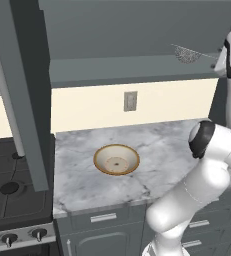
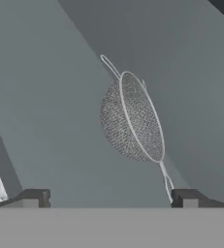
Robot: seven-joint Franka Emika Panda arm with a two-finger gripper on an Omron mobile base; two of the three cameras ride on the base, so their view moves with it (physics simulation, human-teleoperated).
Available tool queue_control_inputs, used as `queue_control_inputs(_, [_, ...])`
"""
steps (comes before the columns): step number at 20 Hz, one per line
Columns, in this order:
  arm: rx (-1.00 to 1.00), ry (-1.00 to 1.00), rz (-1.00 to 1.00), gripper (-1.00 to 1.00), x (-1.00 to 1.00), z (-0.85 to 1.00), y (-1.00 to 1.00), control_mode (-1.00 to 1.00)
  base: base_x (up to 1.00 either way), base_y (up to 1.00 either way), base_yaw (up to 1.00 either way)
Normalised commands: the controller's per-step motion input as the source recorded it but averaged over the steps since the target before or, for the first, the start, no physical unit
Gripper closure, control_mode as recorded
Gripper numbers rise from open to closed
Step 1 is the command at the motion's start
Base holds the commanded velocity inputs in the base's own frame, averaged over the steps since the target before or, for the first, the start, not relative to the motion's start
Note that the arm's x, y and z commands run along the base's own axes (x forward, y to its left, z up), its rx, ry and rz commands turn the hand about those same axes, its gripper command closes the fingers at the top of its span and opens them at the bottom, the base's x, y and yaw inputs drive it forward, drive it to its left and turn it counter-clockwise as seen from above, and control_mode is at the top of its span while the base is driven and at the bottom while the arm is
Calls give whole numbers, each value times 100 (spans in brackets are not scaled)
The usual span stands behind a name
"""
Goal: Open the cabinet and setup a tea strainer by placing it in the bowl upright.
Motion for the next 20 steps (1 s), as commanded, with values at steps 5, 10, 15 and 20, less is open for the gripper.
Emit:
queue_control_inputs(5, [0,0,1,-100,30,0,0,-100,0,0,0])
queue_control_inputs(10, [0,0,1,-100,21,8,0,-100,0,0,0])
queue_control_inputs(15, [1,0,1,-100,24,1,0,-100,0,0,0])
queue_control_inputs(20, [0,0,0,-100,16,0,0,-100,0,0,0])
